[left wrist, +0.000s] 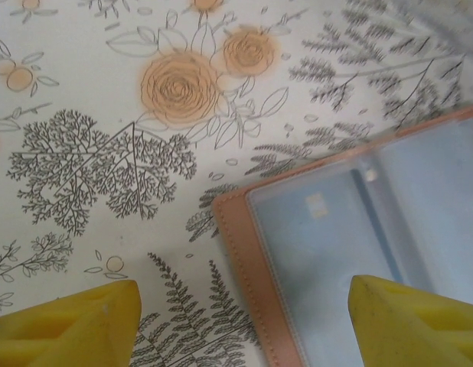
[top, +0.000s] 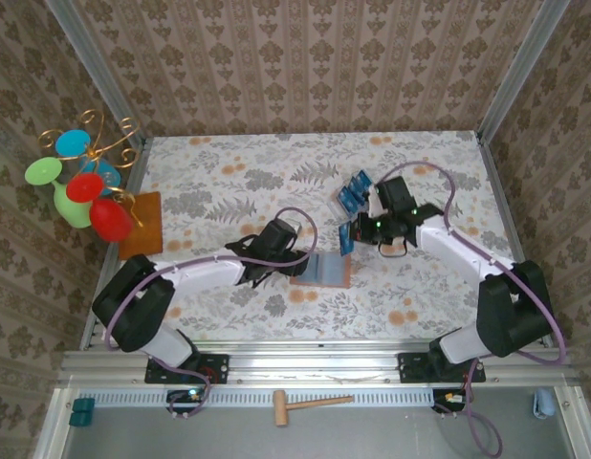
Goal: Put the credit cards into the card holder
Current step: Insert the credit card into the card slot.
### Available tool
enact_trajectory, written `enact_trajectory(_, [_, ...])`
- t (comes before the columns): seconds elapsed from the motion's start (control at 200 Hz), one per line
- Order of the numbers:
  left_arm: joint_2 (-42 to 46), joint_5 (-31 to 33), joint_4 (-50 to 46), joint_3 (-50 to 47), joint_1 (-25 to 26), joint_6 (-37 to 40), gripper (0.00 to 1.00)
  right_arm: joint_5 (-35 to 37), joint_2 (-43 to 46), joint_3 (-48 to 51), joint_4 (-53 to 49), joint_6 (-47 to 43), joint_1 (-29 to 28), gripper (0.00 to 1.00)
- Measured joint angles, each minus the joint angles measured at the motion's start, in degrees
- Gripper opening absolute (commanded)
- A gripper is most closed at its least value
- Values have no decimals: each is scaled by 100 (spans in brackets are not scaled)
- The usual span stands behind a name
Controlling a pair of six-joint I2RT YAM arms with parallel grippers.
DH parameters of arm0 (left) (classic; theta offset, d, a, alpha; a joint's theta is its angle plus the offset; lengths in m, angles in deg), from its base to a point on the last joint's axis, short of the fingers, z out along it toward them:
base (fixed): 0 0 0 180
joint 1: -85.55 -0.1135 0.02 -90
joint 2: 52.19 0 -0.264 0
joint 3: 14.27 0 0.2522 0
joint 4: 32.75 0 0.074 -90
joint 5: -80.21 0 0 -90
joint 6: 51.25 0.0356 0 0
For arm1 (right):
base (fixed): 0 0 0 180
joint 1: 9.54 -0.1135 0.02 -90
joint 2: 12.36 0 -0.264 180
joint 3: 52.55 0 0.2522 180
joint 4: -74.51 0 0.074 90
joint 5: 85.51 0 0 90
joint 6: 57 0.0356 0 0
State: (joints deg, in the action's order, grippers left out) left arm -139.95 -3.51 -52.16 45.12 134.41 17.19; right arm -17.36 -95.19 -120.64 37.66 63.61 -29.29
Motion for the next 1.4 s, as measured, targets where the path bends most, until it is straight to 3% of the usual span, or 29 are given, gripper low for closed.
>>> enact_trajectory(0.24, [-234, 229, -247, 35, 181, 192, 73, -216, 494, 1832, 2070, 1333, -219, 0])
enact_trajectory(0.515, [-343, 415, -282, 66, 286, 219, 73, -192, 706, 2568, 3657, 2076, -498, 0])
enact_trajectory(0.885, [-446, 514, -308, 66, 293, 216, 73, -201, 94, 2697, 4822, 2328, -680, 0])
enact_trajectory(1.4, [-452, 557, -306, 48, 356, 210, 73, -267, -461, 2946, 5578, 2378, -680, 0])
